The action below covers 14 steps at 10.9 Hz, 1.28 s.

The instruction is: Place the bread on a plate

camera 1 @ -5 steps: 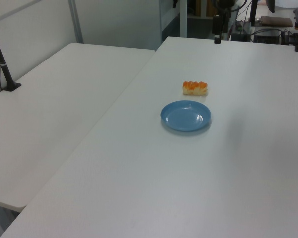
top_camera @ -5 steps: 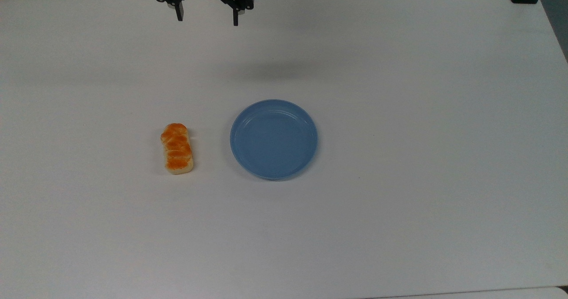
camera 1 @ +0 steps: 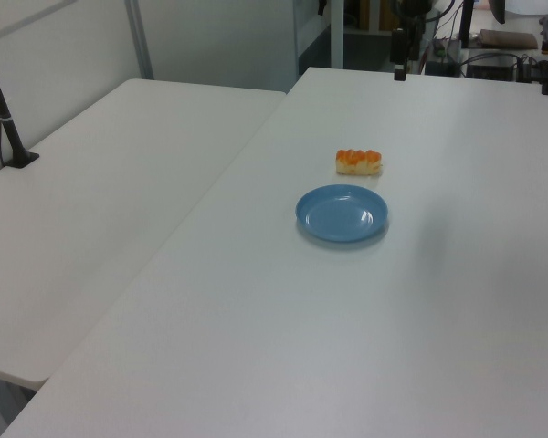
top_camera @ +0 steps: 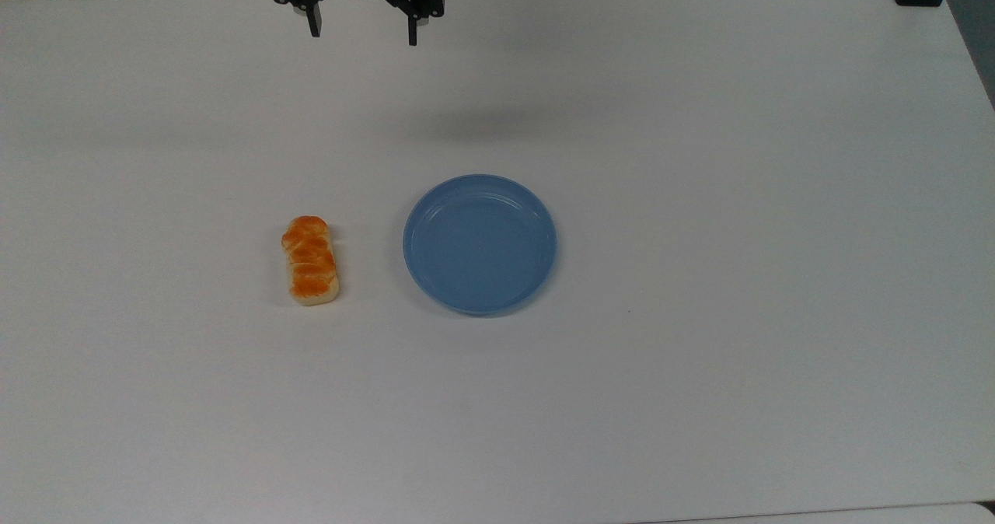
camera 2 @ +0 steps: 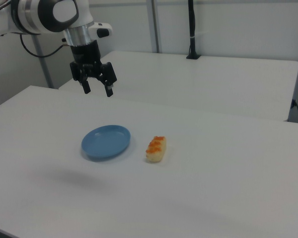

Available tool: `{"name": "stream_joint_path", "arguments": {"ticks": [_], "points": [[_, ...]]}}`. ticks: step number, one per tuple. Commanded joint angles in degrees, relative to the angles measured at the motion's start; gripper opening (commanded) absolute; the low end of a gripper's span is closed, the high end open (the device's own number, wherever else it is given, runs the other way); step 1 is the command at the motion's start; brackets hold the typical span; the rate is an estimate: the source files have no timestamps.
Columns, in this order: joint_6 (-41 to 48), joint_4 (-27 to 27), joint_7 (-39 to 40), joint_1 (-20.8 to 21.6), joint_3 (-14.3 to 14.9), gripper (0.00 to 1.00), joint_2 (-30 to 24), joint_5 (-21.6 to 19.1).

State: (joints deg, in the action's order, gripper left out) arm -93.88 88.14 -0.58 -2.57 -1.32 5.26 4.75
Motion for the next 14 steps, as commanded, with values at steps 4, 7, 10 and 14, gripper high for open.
{"name": "stream_joint_path", "arguments": {"ticks": [4, 7, 10, 14], "points": [[0.6, 2.2, -0.9, 0.5, 0.6, 1.0, -2.1, -0.9], [0.1, 2.2, 0.0, 0.1, 0.6, 1.0, -2.0, -0.9], [-0.1, 2.2, 4.1, -0.2, 1.0, 1.0, -1.6, -0.9], [-3.5, 2.1, 7.2, -2.3, 1.1, 1.0, 0.3, -0.9]]}}
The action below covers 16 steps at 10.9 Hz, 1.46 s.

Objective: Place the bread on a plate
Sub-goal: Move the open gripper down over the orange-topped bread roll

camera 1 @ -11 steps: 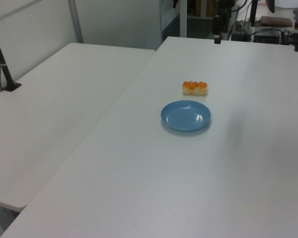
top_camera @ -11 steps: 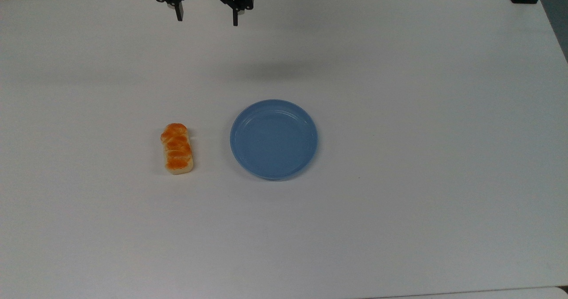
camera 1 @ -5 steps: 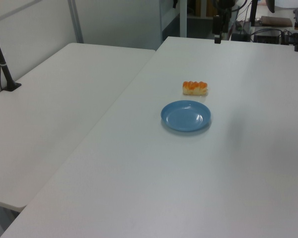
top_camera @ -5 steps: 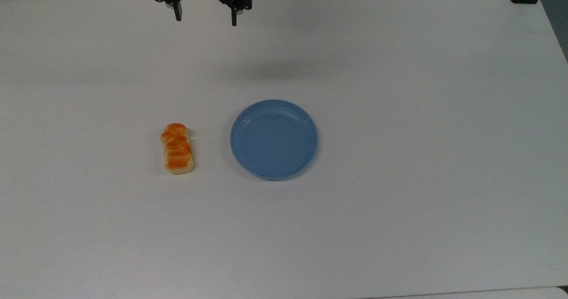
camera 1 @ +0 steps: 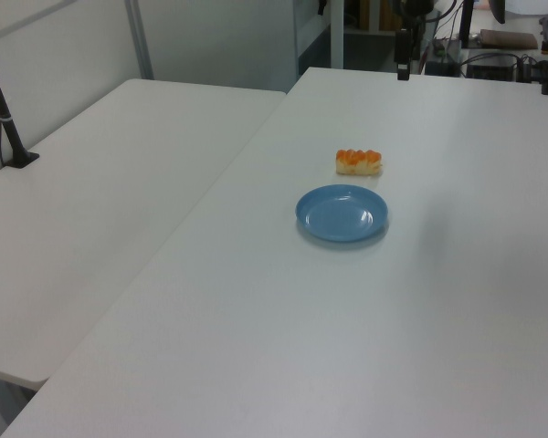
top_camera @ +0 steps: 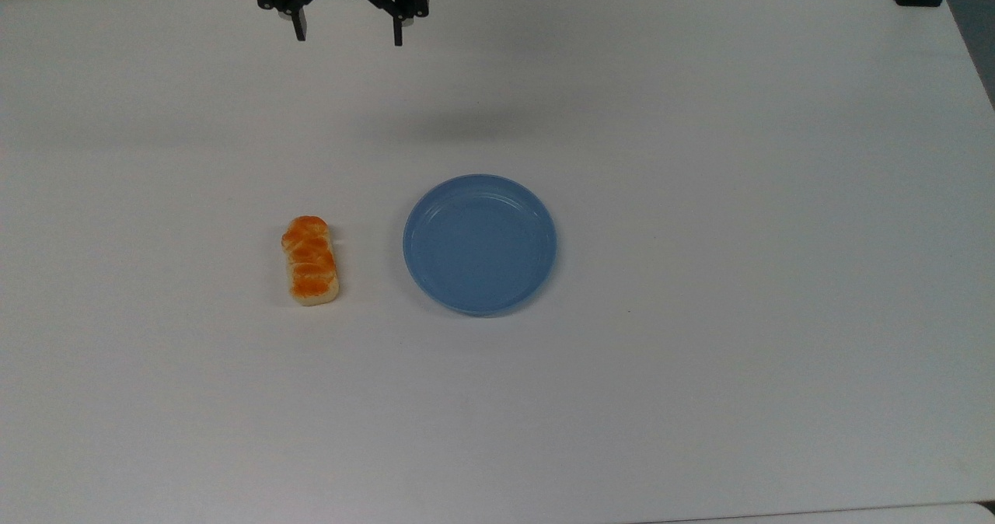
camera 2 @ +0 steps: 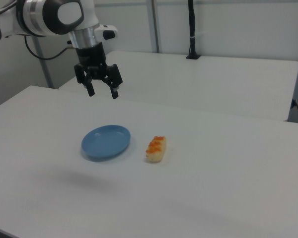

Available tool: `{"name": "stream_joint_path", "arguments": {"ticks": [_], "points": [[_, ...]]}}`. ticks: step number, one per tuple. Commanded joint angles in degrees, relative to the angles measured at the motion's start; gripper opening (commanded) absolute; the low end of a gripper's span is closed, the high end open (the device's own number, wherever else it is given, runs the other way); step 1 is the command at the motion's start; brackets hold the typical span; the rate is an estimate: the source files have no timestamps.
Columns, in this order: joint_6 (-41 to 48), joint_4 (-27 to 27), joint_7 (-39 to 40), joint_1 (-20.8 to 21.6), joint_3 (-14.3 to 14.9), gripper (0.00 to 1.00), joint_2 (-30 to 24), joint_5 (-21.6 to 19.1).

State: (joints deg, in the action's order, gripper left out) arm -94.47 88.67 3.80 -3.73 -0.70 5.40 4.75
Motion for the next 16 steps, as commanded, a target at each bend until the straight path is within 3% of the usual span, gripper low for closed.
{"name": "stream_joint_path", "arguments": {"ticks": [1, 6, 16], "points": [[-3.5, 1.4, 3.3, -1.6, 0.6, 1.0, 1.0, -0.9], [-11.3, 1.4, 8.1, -4.8, 0.6, 1.0, 7.3, -0.9], [-28.4, 1.2, 7.5, -6.6, 0.5, 1.0, 23.8, 0.0]]}}
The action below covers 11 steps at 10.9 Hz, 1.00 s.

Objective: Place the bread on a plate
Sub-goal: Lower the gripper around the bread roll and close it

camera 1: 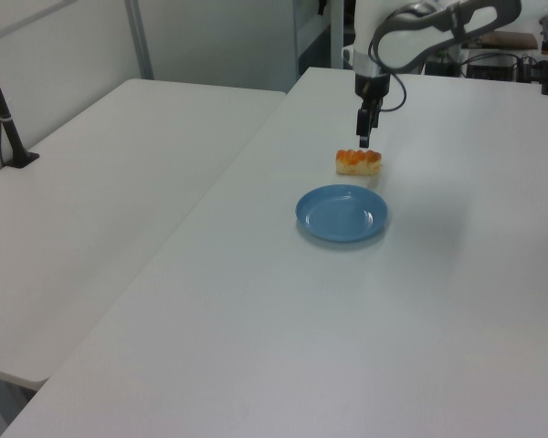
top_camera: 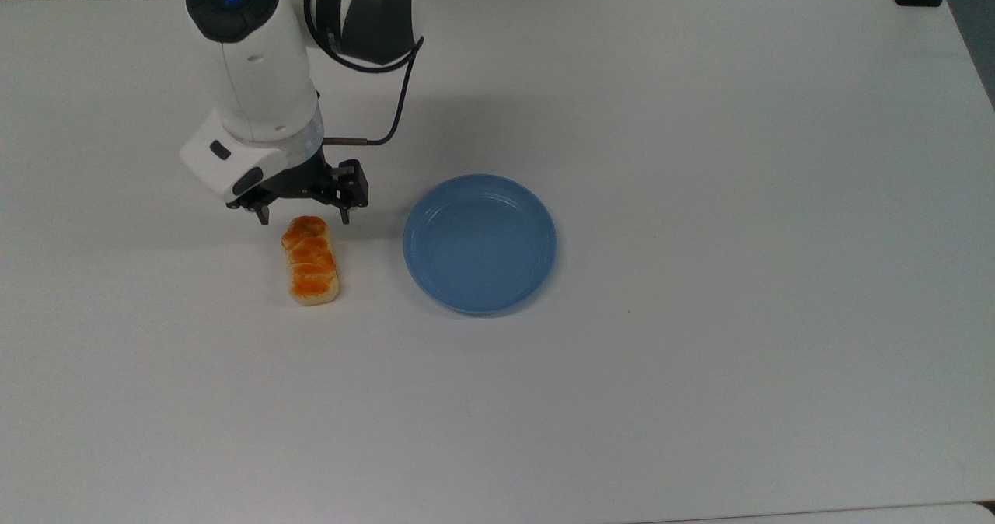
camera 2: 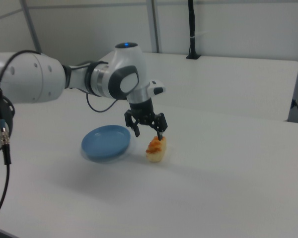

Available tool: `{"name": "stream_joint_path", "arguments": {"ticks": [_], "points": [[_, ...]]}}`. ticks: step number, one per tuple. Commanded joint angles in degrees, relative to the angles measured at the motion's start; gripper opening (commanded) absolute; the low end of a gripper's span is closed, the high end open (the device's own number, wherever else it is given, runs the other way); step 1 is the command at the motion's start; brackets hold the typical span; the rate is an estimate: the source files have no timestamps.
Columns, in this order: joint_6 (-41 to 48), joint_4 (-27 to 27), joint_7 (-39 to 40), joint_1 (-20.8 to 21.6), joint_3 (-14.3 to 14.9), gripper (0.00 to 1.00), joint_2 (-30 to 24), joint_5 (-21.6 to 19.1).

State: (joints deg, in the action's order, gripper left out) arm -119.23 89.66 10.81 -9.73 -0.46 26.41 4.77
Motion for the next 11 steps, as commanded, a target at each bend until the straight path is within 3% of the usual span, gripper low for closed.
{"name": "stream_joint_path", "arguments": {"ticks": [1, 4, 7, 9, 11], "points": [[-4.2, 0.0, 0.6, -0.9, 0.3, 1.0, 3.8, -0.1], [-7.4, 0.0, -0.9, -1.1, 0.2, 0.98, 5.9, -0.7], [-11.2, 0.0, -5.7, -1.0, 0.0, 0.75, 7.2, -0.8], [-11.2, 0.1, -5.7, -0.6, -0.2, 0.52, 7.3, -0.6], [-11.8, 0.1, -5.6, -0.6, -0.2, 0.47, 7.2, -0.4]]}}
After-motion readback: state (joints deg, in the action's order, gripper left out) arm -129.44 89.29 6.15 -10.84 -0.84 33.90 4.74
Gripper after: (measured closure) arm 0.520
